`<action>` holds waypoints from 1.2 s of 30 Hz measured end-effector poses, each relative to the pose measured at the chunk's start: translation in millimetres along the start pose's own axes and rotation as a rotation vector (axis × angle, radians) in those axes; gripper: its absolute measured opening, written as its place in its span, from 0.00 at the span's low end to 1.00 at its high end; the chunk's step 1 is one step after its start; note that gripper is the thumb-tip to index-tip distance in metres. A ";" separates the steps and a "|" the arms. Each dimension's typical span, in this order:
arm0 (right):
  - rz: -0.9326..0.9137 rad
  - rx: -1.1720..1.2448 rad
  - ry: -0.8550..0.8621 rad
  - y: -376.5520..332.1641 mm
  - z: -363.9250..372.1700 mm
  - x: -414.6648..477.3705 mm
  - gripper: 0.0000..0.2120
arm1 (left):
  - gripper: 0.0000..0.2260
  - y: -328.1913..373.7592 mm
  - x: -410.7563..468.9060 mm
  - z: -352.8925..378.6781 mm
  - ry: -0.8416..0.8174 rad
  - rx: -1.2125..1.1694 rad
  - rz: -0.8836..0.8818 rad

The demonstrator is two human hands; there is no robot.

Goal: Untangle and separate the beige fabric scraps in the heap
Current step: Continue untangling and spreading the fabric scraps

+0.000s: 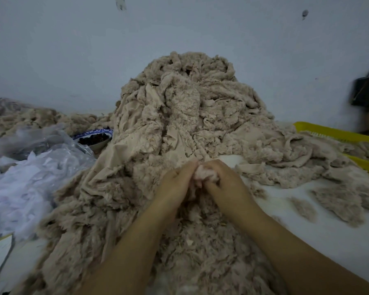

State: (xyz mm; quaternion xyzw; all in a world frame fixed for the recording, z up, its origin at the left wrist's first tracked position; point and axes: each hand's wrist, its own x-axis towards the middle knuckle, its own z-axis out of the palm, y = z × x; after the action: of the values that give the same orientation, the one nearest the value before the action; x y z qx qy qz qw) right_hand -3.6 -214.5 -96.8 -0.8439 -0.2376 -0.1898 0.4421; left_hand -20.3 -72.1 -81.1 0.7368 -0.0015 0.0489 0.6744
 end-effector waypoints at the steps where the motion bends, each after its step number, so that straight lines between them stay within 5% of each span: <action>1: 0.097 0.113 0.034 3.6 -2.8 0.9 0.13 | 0.24 0.5 -0.5 1.2 0.009 0.010 0.018; 5: 0.407 0.445 0.110 11.4 -4.6 3.5 0.13 | 0.25 1.6 6.5 -6.9 0.020 -0.313 0.004; 11: 0.608 0.734 0.223 12.4 -10.6 11.0 0.13 | 0.24 3.5 15.2 -27.3 0.046 -1.009 -0.146; 13: 0.639 0.789 0.268 13.0 -14.3 13.4 0.14 | 0.23 3.8 15.1 -30.3 0.163 -0.889 -0.141; 15: 0.620 0.783 0.275 10.1 -15.9 12.6 0.14 | 0.14 0.3 10.5 -26.6 0.268 -0.257 -0.065; 17: 0.593 0.761 0.244 7.3 -14.5 10.6 0.13 | 0.07 1.4 1.0 -14.3 0.148 0.141 0.099; 19: 0.574 0.731 0.215 6.2 -10.4 8.4 0.14 | 0.09 -0.6 -3.6 -1.3 -0.102 0.240 0.246; 22: 0.548 0.617 0.173 5.6 -6.6 5.3 0.16 | 0.06 -6.6 -7.0 10.2 -0.193 0.251 0.322; 28: 0.376 0.313 0.238 9.6 -7.7 3.3 0.18 | 0.15 -8.4 2.1 4.7 0.029 -0.230 -0.018; 31: 0.387 0.321 0.259 15.3 -12.1 5.0 0.17 | 0.15 -4.7 6.8 2.4 -0.032 -0.510 -0.141; 36: 0.357 0.435 0.241 12.6 -14.7 3.7 0.14 | 0.25 -3.8 11.2 -10.6 -0.120 -0.758 -0.108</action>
State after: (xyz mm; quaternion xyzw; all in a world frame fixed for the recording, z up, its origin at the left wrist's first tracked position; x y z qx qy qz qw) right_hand 5.0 -232.2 -95.3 -0.7292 -0.0666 -0.1523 0.6638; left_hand -9.6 -60.5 -83.1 0.4359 -0.0201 -0.0340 0.8991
